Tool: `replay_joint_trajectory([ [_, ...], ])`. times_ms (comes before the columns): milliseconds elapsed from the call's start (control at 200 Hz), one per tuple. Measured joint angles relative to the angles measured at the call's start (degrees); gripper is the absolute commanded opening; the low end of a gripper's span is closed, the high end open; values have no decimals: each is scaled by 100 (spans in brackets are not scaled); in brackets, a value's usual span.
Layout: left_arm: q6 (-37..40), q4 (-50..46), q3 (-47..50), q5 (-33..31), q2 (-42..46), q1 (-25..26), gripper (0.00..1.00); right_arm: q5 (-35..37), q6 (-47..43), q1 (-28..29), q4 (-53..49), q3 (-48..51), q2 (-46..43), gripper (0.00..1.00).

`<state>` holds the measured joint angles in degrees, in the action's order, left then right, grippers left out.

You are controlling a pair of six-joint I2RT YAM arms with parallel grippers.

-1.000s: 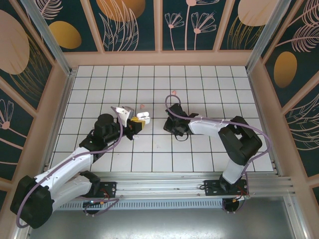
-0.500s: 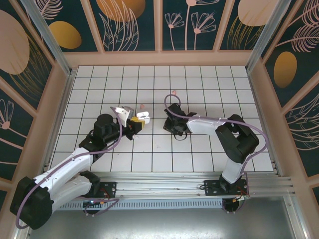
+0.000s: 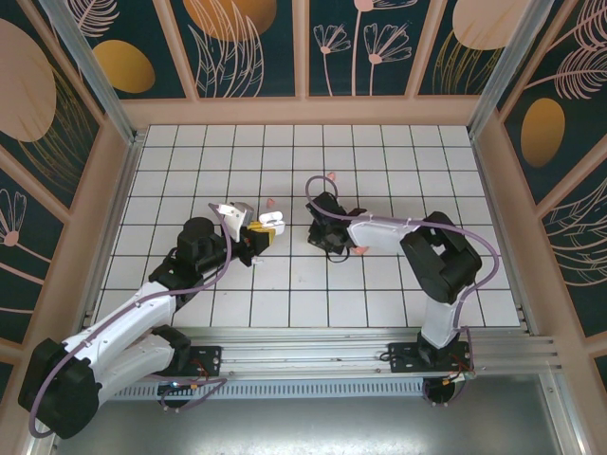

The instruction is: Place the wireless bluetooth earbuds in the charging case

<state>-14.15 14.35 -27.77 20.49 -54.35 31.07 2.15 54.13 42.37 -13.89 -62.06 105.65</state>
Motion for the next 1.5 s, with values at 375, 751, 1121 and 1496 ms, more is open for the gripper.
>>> replay_joint_trajectory([
  [375, 24, -55, 2, 0, 164, 0, 0, 284, -1034, 11, -365, -350, 157, 12],
  [751, 39, -195, 0, 2, 203, 0, 0, -221, -4087, -306, -1469, -474, -111, 14],
  [1121, 37, -267, 2, 2, 339, 0, 0, -1298, -5689, -686, -1904, -472, -232, 21],
  [1496, 37, -269, 2, 0, 352, 0, 0, -1198, -5733, -999, -2039, -831, -149, 32],
])
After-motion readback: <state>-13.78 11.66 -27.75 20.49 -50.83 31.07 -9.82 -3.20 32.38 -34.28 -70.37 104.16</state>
